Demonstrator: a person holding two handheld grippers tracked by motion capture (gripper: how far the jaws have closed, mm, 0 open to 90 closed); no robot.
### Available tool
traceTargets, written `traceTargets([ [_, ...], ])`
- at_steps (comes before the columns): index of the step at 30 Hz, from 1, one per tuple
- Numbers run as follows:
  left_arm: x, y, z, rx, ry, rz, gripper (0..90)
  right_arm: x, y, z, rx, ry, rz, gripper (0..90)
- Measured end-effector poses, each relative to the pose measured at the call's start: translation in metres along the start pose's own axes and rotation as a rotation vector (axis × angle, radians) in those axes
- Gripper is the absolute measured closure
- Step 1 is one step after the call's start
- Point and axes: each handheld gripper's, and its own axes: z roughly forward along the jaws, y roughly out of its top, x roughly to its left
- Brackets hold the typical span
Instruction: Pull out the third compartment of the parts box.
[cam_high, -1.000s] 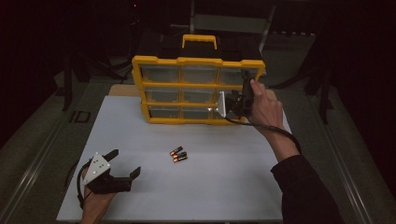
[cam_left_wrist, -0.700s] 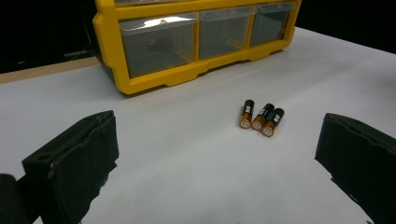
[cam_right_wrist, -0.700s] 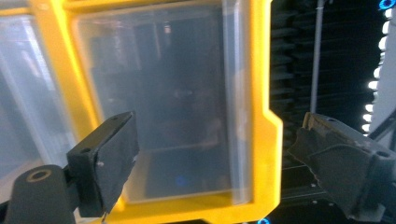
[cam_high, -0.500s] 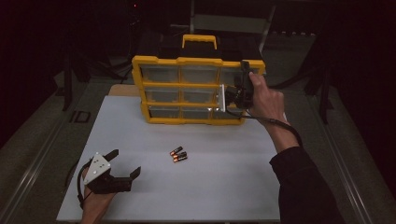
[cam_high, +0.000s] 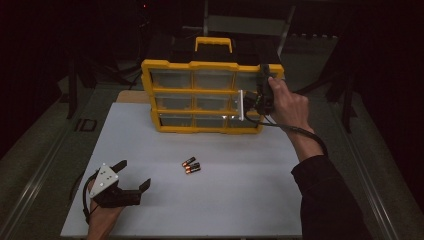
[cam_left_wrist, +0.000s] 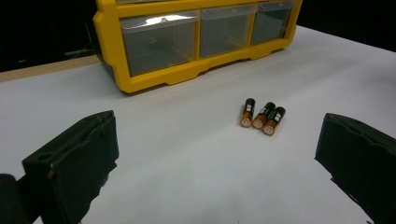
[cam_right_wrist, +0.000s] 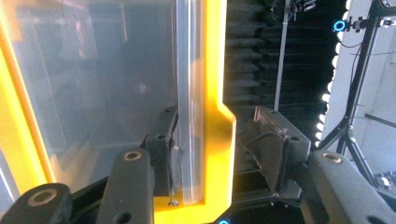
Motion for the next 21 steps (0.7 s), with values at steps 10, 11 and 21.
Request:
traceTargets([
  [10, 0.000, 0.000, 0.000, 0.000, 0.000, -0.001, 0.0, 0.002, -0.005, -0.003, 0.017, -0.018, -0.015, 53.4],
  [11, 0.000, 0.000, 0.000, 0.000, 0.000, -0.001, 0.0, 0.002, -0.005, -0.003, 0.017, -0.018, -0.015, 53.4],
  [21, -0.001, 0.000, 0.001, 0.001, 0.000, -0.002, 0.0, -0.002, -0.005, -0.015, -0.012, 0.032, -0.051, 63.9],
])
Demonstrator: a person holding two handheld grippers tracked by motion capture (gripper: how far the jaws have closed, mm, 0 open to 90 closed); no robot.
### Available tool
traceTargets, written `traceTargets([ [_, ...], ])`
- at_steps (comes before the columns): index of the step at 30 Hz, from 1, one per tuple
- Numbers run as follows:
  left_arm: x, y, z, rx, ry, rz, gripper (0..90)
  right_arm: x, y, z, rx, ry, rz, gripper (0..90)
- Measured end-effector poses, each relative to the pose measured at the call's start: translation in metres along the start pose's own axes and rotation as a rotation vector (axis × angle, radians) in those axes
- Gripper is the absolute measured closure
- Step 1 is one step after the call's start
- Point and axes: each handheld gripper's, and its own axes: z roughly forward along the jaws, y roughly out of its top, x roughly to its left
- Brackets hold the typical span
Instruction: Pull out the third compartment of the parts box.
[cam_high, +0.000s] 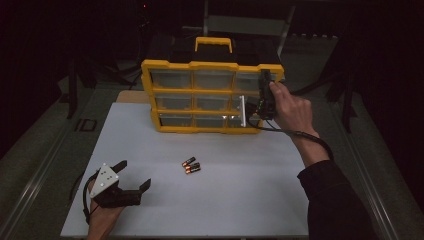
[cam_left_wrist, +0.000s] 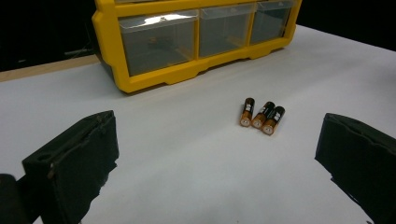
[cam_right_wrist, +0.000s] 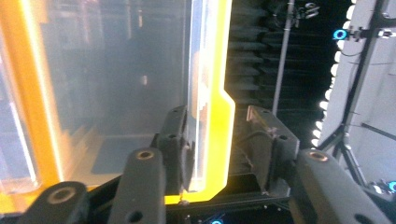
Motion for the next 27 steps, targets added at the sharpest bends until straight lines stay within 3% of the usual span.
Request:
traceTargets([
  [4, -0.0004, -0.0001, 0.0003, -0.002, -0.001, 0.000, 0.0, 0.0006, 0.0001, 0.0020, -0.002, 0.025, -0.031, 71.3],
  [10, 0.0001, -0.0001, -0.0003, -0.004, 0.000, 0.000, 0.0, -0.0007, 0.0000, 0.0046, 0.010, 0.065, -0.018, 78.8],
  [27, -0.0003, -0.0001, -0.0001, -0.002, 0.001, 0.001, 0.0, -0.0052, 0.0023, -0.0002, 0.023, 0.111, -0.013, 79.4],
])
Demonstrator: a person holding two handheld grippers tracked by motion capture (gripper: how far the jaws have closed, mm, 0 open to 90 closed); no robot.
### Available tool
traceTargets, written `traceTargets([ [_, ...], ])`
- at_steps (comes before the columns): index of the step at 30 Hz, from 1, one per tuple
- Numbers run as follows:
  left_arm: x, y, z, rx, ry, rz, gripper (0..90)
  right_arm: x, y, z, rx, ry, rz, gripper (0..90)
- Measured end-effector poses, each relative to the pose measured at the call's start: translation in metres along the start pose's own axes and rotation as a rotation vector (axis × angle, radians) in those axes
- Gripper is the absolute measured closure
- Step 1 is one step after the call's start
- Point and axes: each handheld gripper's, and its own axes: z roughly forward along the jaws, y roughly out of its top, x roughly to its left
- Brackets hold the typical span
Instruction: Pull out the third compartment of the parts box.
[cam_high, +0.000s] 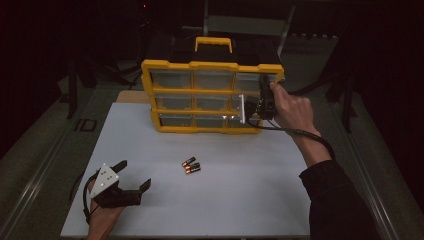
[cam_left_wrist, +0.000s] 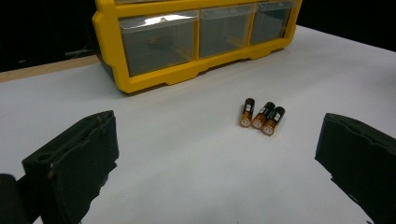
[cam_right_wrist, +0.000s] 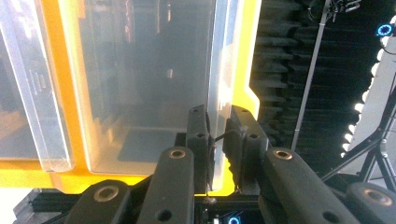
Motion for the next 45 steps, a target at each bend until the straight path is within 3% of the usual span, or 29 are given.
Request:
traceTargets([
  [27, 0.000, 0.000, 0.001, 0.002, 0.001, 0.001, 0.0, -0.004, -0.005, -0.034, -0.036, 0.020, 0.009, 79.4],
  [45, 0.000, 0.000, 0.001, 0.002, 0.002, 0.000, 0.0, -0.008, -0.009, -0.061, -0.068, 0.033, -0.017, 79.3],
])
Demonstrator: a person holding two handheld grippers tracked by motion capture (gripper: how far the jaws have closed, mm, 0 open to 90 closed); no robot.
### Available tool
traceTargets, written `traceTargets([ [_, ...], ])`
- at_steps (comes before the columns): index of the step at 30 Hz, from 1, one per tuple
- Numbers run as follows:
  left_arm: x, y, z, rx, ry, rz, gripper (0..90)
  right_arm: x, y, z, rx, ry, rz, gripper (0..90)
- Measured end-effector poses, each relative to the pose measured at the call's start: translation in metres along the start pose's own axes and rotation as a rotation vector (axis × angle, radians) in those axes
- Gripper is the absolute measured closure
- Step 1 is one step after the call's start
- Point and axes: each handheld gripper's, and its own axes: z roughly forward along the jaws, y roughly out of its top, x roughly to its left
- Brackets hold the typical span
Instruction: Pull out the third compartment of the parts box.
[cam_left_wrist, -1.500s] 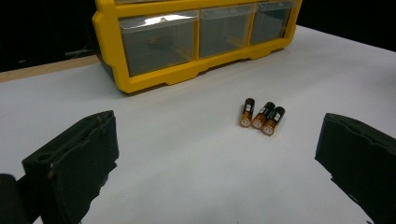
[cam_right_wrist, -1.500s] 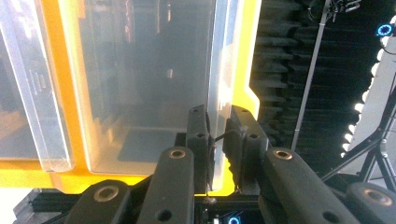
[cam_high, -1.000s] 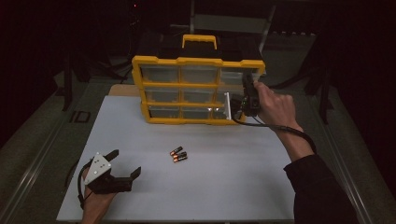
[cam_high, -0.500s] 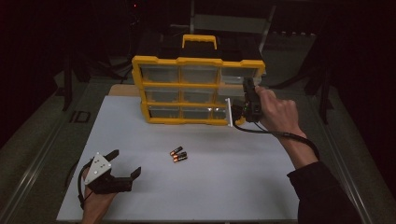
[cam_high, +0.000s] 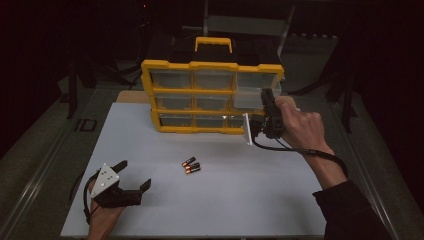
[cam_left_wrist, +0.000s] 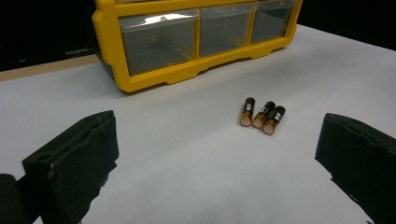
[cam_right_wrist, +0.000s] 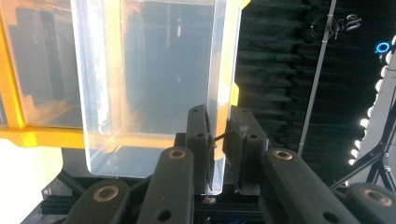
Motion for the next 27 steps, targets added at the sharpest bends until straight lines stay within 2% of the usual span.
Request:
traceTargets([
  [9, 0.000, 0.000, 0.000, -0.001, 0.001, -0.002, 0.0, 0.000, 0.000, -0.015, -0.017, 0.011, -0.002, 78.9],
  [18, 0.000, 0.000, 0.000, 0.000, 0.000, -0.001, 0.0, 0.000, 0.000, -0.018, -0.013, 0.025, -0.012, 77.9],
  [21, 0.000, 0.000, 0.000, 0.001, -0.001, 0.001, 0.0, 0.000, 0.000, -0.018, -0.011, 0.024, 0.000, 77.0],
  [25, 0.000, 0.000, 0.000, 0.001, -0.001, -0.001, 0.0, 0.002, 0.000, -0.020, -0.035, 0.028, 0.037, 69.0],
  [26, 0.000, 0.000, 0.000, 0.001, -0.001, 0.000, 0.0, 0.003, 0.001, -0.022, -0.034, 0.034, 0.048, 64.8],
  [27, 0.000, 0.000, 0.001, 0.002, -0.002, 0.000, 0.0, 0.005, 0.002, -0.022, -0.039, 0.015, 0.051, 58.9],
])
